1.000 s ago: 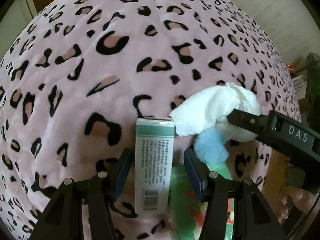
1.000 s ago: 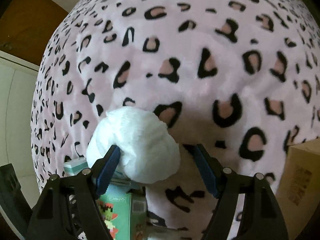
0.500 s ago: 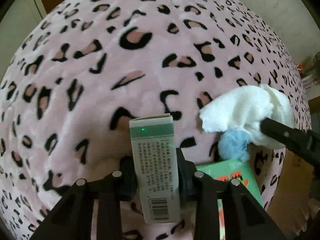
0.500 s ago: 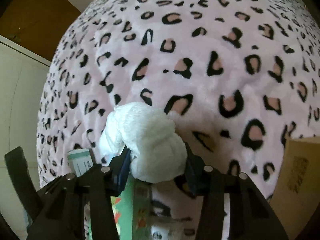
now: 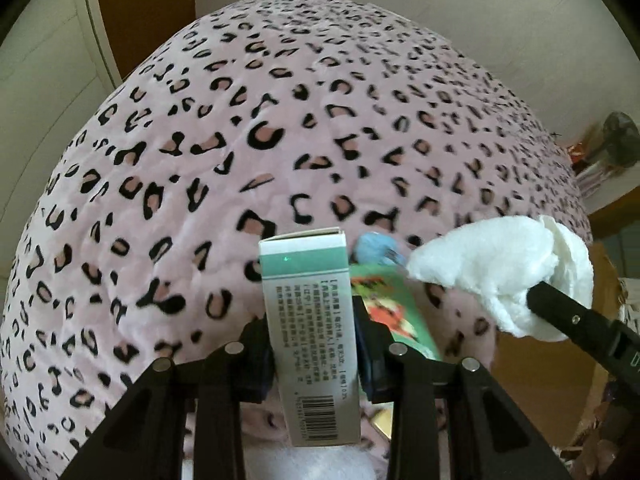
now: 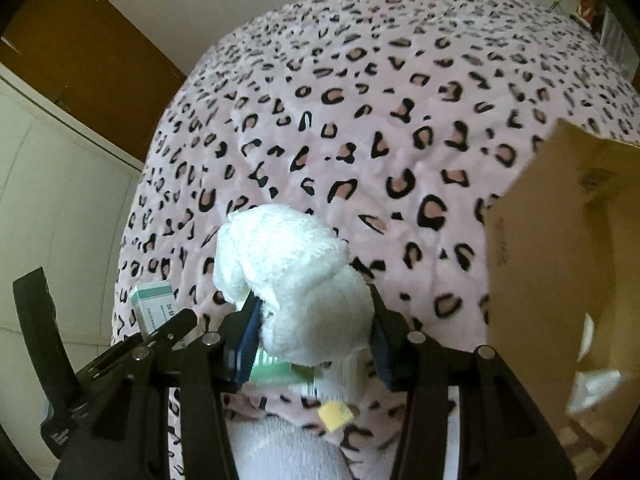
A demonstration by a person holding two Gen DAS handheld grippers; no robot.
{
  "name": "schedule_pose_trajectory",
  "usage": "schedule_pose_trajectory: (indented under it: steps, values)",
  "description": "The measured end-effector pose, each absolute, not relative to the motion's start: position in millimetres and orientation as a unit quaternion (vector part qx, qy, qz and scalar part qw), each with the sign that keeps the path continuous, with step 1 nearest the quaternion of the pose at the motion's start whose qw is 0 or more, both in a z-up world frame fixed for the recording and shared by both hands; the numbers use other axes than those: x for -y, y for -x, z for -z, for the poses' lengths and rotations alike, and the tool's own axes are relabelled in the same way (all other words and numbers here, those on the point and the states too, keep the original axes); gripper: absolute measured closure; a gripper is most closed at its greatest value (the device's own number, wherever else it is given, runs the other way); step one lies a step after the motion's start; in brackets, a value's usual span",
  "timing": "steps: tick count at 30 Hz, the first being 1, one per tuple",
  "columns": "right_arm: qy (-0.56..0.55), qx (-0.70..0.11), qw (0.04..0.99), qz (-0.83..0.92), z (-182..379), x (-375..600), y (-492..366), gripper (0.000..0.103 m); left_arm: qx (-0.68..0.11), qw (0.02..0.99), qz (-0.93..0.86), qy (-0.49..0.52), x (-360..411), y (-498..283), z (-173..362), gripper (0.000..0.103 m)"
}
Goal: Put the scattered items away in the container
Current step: 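Carry the medicine box and white plush over the cardboard box with both grippers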
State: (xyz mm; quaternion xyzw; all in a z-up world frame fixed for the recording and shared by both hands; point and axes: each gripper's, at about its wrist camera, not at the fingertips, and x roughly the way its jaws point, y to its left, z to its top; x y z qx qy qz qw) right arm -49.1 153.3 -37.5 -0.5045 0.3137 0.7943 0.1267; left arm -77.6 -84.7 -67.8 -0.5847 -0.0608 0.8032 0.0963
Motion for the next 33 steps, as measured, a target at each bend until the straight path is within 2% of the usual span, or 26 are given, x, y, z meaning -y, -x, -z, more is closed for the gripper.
schedule_pose_trajectory:
  steps: [19, 33]
  values:
    - [0.472, -0.299, 0.122, -0.821, -19.7, -137.8, -34.2, 0.055, 0.027, 0.116, -0.817, 0.564, 42.9, -0.6, 2.6, 0.071]
    - [0.439, -0.314, 0.142, -0.83, -43.6, -181.0, -85.2, 0.055, -0.01, 0.158, -0.818, 0.553, -23.5, -21.8, -20.0, 0.071]
